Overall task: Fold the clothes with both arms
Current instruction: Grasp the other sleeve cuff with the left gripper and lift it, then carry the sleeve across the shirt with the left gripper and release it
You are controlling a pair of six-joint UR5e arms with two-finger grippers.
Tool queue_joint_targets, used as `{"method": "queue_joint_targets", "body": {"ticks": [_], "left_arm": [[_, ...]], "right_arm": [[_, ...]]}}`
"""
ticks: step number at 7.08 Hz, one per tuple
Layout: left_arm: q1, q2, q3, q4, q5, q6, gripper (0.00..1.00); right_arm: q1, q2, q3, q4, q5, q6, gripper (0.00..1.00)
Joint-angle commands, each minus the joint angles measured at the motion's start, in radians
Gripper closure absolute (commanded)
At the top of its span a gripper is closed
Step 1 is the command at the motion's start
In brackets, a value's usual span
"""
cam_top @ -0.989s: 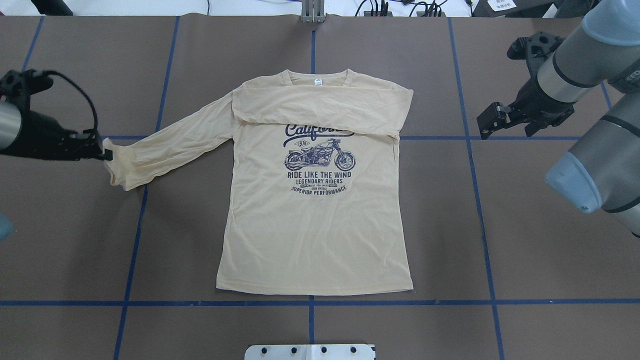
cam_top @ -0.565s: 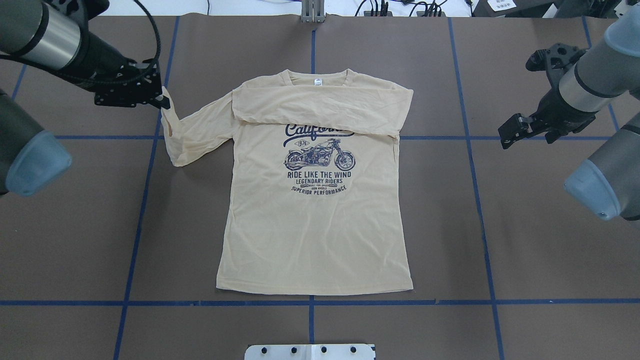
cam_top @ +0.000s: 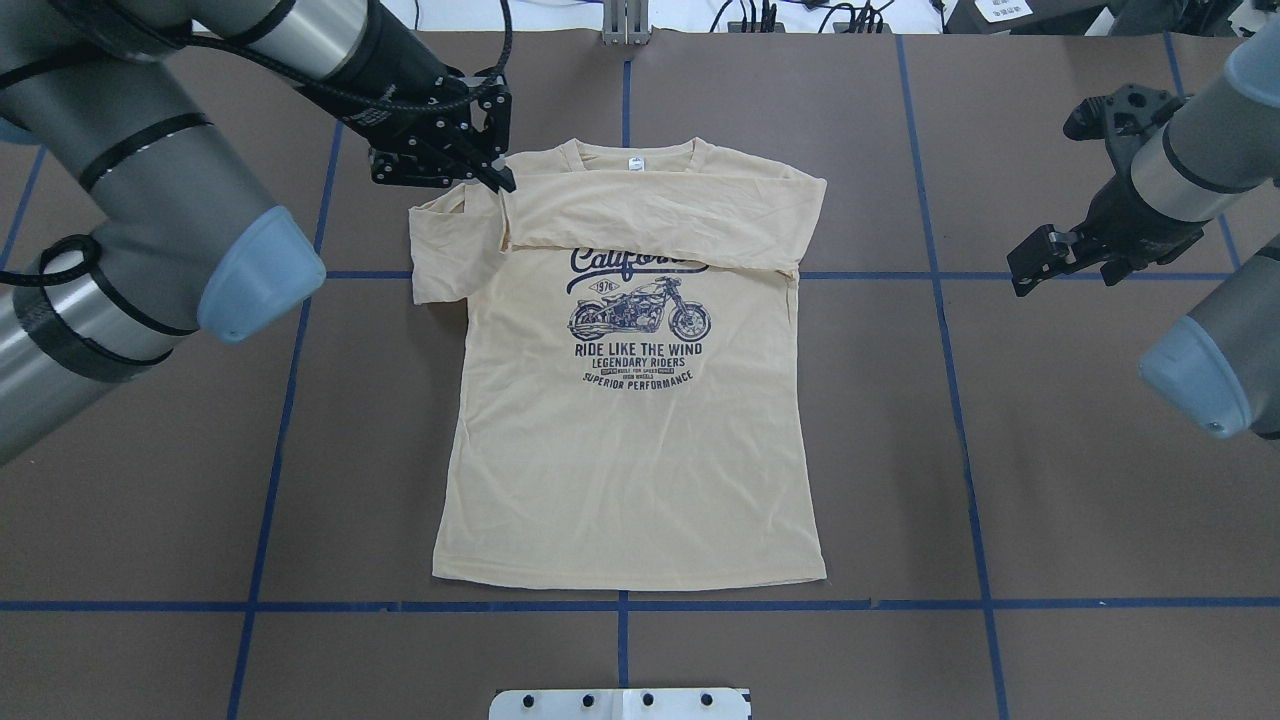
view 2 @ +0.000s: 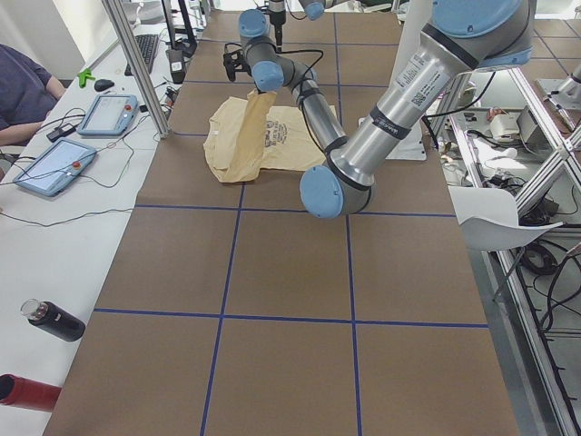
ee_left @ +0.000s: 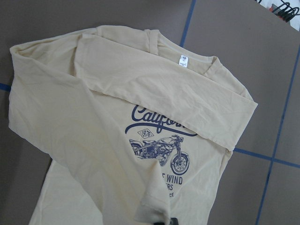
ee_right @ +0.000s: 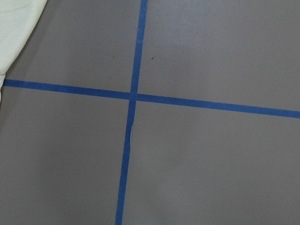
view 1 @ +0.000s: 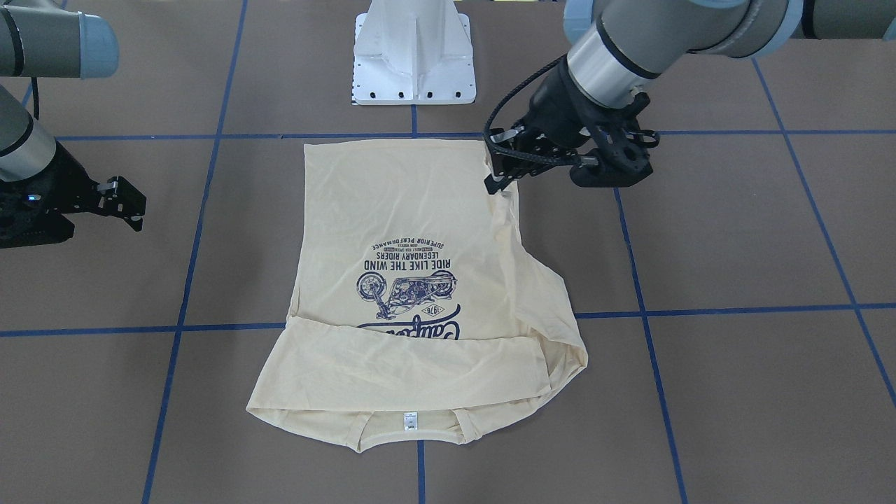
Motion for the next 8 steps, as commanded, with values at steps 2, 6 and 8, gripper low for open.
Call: {"method": "queue_joint_targets", "body": {"ticks": [2, 6, 8], "left_arm": [[0.065, -0.079, 0.219, -0.223, 0.012, -0.100, 1.00], [0.102, -0.162, 0.362, -0.302, 0.076, -0.152, 1.00], [0.146, -0.185, 0.480, -0.445, 0.145, -0.167, 1.00]], "right_arm": [[0.000, 0.000, -0.001, 0.000, 0.000, 0.001, 0.00], [-0.003, -0.003, -0.015, 0.000, -0.004, 0.006, 0.00], [-0.003, 0.003, -0.020, 0.000, -0.004, 0.015, 0.00]]}}
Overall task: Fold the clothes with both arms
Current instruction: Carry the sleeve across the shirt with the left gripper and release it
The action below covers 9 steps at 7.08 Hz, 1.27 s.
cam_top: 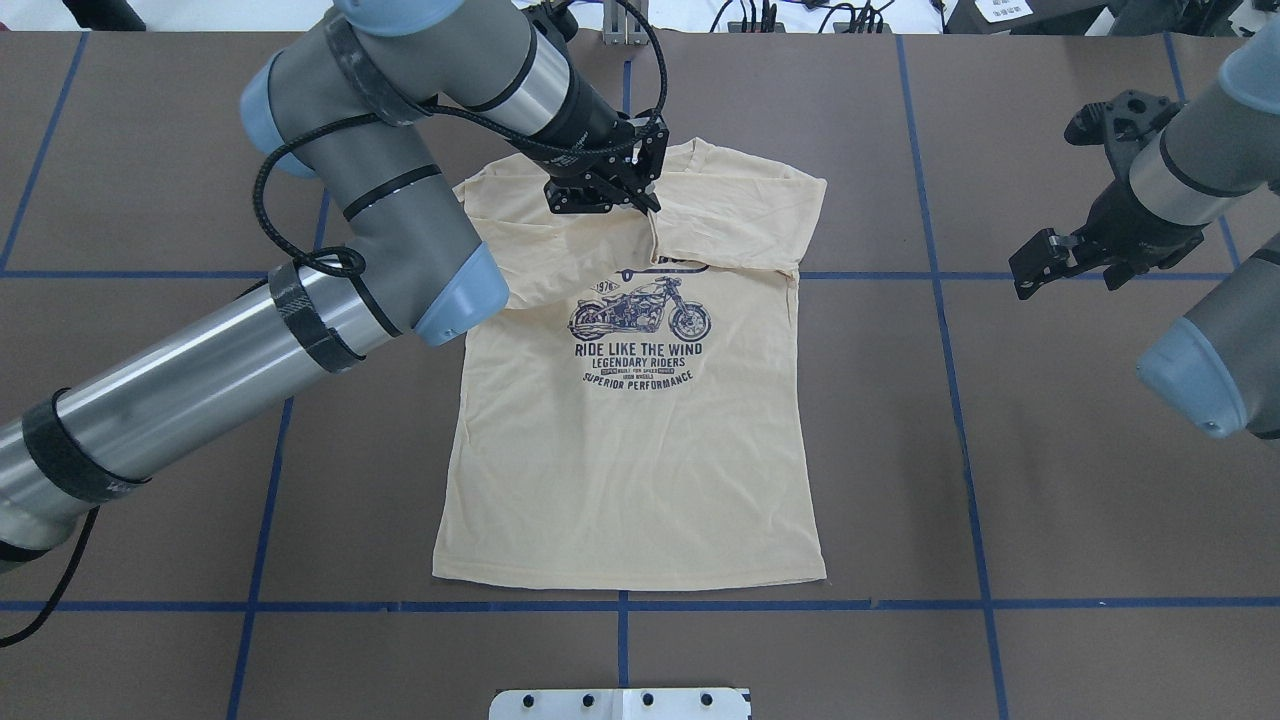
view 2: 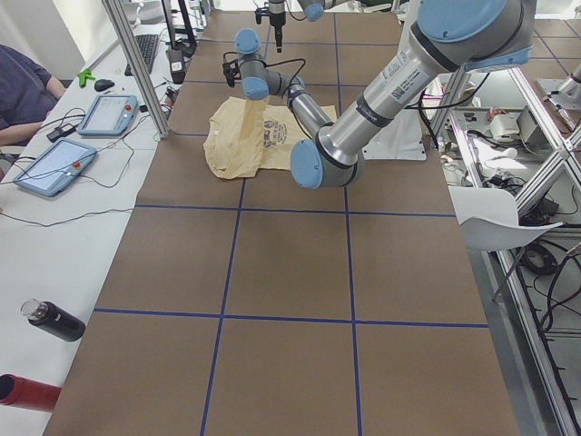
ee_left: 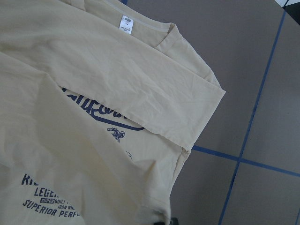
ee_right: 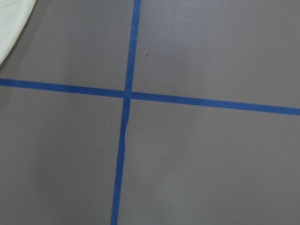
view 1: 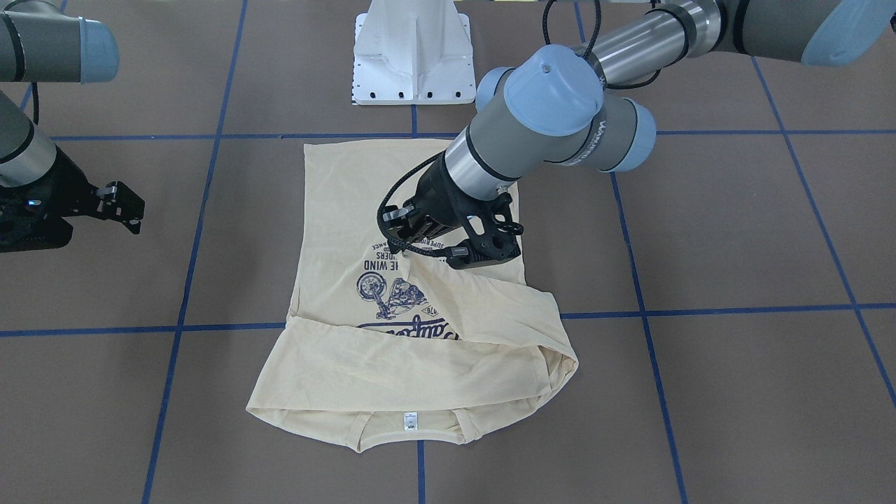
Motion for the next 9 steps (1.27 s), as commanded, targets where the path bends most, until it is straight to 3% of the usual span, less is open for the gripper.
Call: {"method": "queue_joint_targets", "body": {"ticks": [1, 4, 5, 6, 9], "left_arm": [[0.064, -0.023, 0.106, -0.126, 0.075, -0.011, 1.00], [0.168, -0.077, 0.219, -0.263, 0.188, -0.008, 1.00], [0.200, -0.095, 0.250, -0.301, 0.256, -0.007, 0.76], [0.219, -0.094, 0.253, -0.341, 0.277, 0.005, 0.01], [0.204, -0.089, 0.249, -0.366, 0.292, 0.009, 0.00]], "right_arm": [[-0.002, 0.010, -0.004, 0.000, 0.001, 0.007, 0.00], [-0.002, 0.015, -0.002, -0.002, 0.009, 0.010, 0.00], [-0.002, 0.015, -0.001, 0.000, 0.009, 0.010, 0.00], [-0.002, 0.016, 0.000, 0.000, 0.009, 0.010, 0.00], [-0.003, 0.021, -0.001, 0.002, 0.009, 0.007, 0.00]]}}
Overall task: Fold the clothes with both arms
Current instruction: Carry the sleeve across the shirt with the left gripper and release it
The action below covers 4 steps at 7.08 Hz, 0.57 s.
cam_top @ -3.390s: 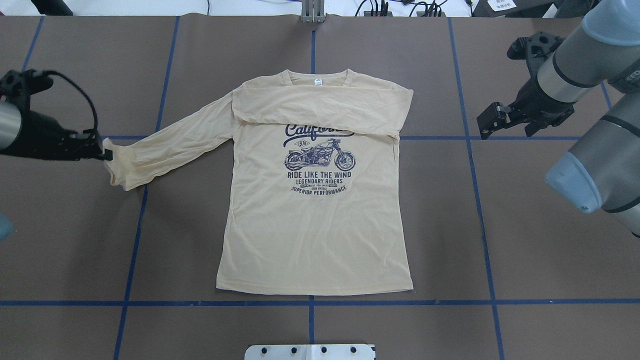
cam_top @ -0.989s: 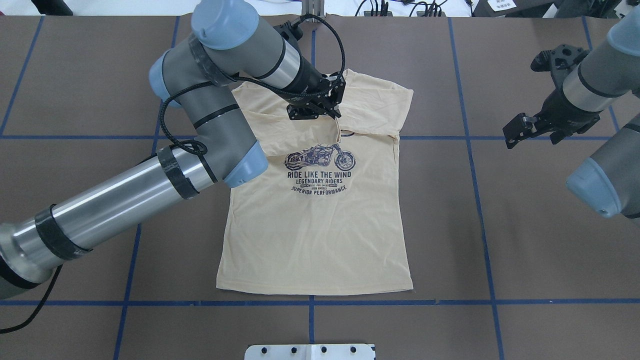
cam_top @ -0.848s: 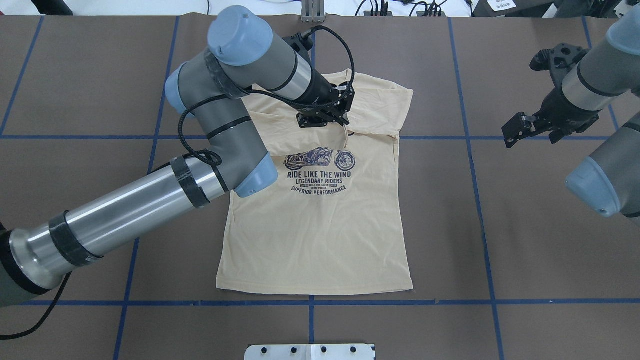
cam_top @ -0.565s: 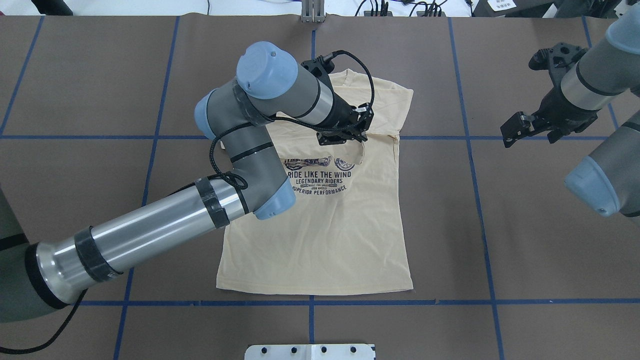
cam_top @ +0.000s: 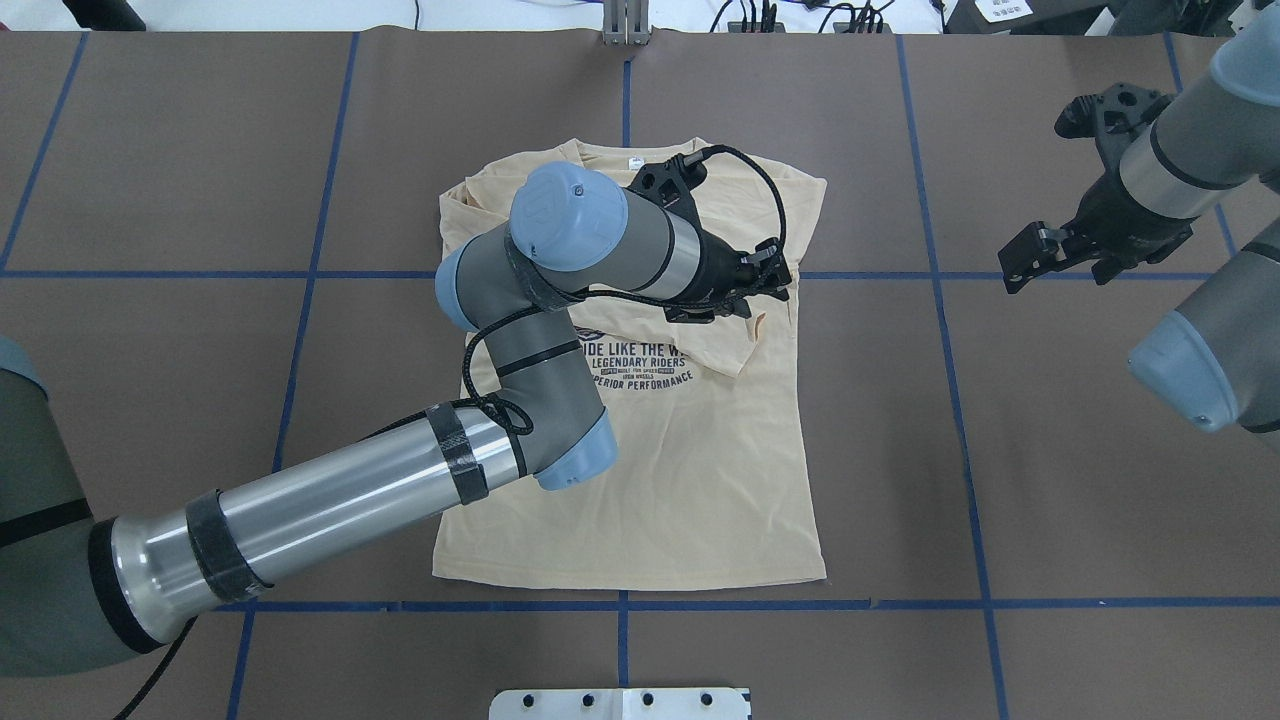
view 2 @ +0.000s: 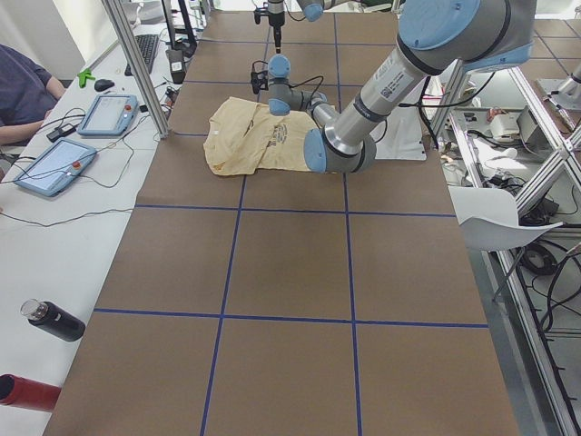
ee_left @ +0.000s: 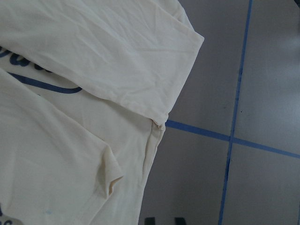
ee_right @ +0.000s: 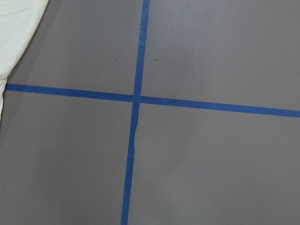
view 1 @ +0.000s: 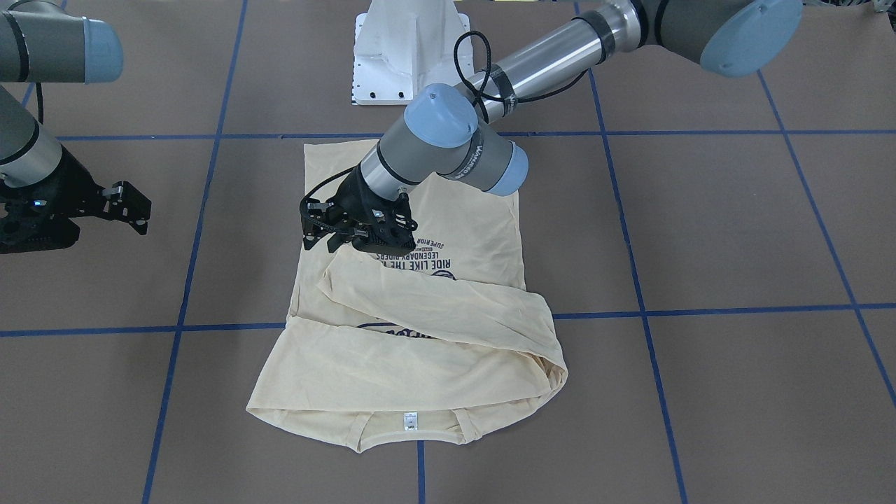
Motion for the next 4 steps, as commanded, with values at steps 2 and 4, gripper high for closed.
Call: {"method": "queue_joint_targets", "body": {"ticks": [2, 4], "left_arm": [[-0.029, 0.068, -0.081, 0.016, -0.051, 0.006, 0.00], [-0.041, 0.206, -0.352, 0.229, -0.057, 0.009, 0.00]], "right_arm": [[-0.002, 0.017, 0.007, 0.001, 0.018, 0.013, 0.00], [-0.027, 0.006, 0.063, 0.002, 0.037, 0.103, 0.00]]}}
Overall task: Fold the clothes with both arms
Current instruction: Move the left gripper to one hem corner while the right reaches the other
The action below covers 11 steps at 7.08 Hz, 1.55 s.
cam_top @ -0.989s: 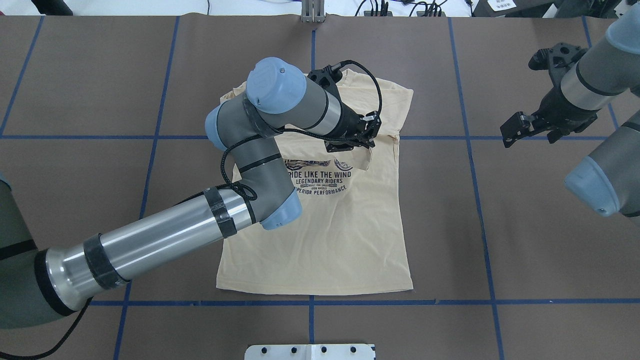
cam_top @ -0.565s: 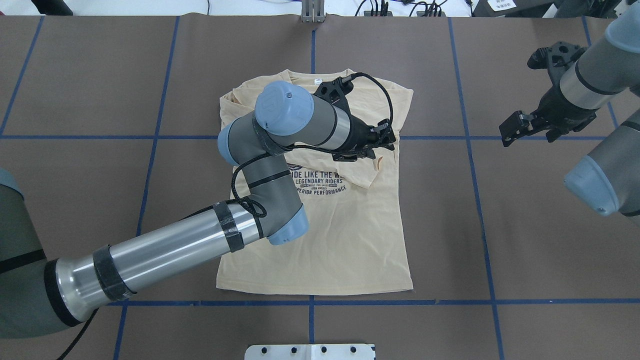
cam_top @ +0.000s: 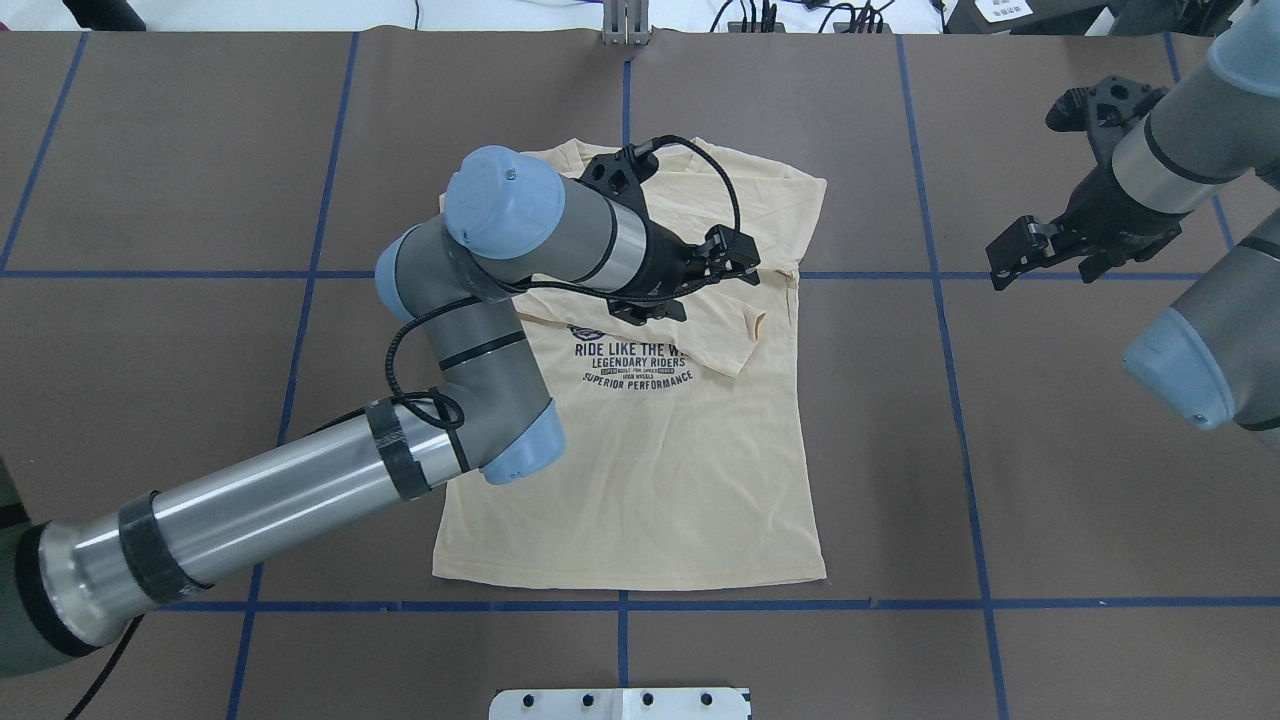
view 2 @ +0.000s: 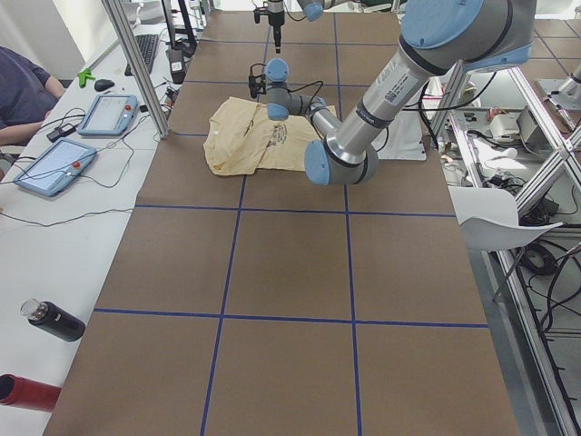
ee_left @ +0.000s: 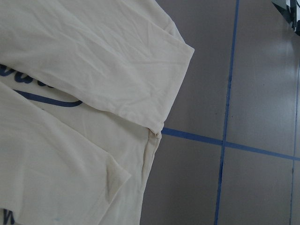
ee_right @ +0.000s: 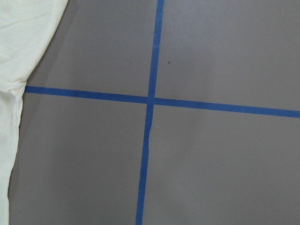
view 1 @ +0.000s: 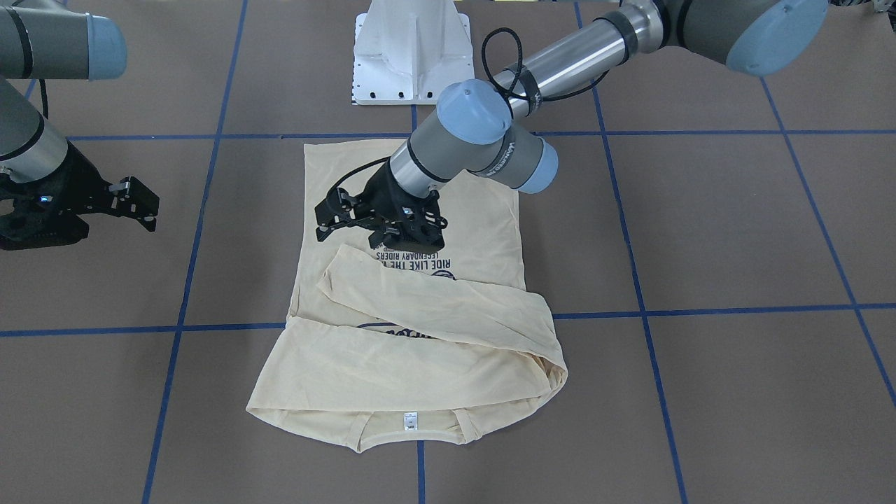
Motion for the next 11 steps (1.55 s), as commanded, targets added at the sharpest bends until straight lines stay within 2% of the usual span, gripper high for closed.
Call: {"method": "queue_joint_targets", "body": {"ticks": [1, 3, 4, 5, 7, 10, 11], "left_arm": [[-0.007, 0.110, -0.280, 0.272, -0.001, 0.002, 0.00], [-0.014, 0.206, -0.498, 0.443, 0.005, 0.034, 0.00], [-0.020, 0.269, -0.595, 0.477, 0.005, 0.060, 0.00], [-0.030, 0.299, -0.652, 0.514, 0.006, 0.071, 0.00], [-0.031, 0.302, -0.687, 0.559, 0.006, 0.076, 0.00], [-0.031, 0.302, -0.691, 0.560, 0.006, 0.076, 0.00], [-0.032, 0.302, -0.691, 0.562, 0.008, 0.076, 0.00]], "right_arm": [[-0.085, -0.015, 0.091, 0.003, 0.003, 0.151, 0.00], [-0.296, -0.029, 0.166, 0.028, -0.118, 0.369, 0.00], [-0.422, -0.058, 0.160, 0.181, -0.223, 0.526, 0.00], [-0.516, -0.072, 0.147, 0.246, -0.285, 0.595, 0.00], [-0.621, -0.051, 0.092, 0.247, -0.345, 0.609, 0.00], [-0.653, 0.004, 0.015, 0.257, -0.339, 0.635, 0.02], [-0.658, 0.013, 0.011, 0.253, -0.339, 0.635, 0.06]]}}
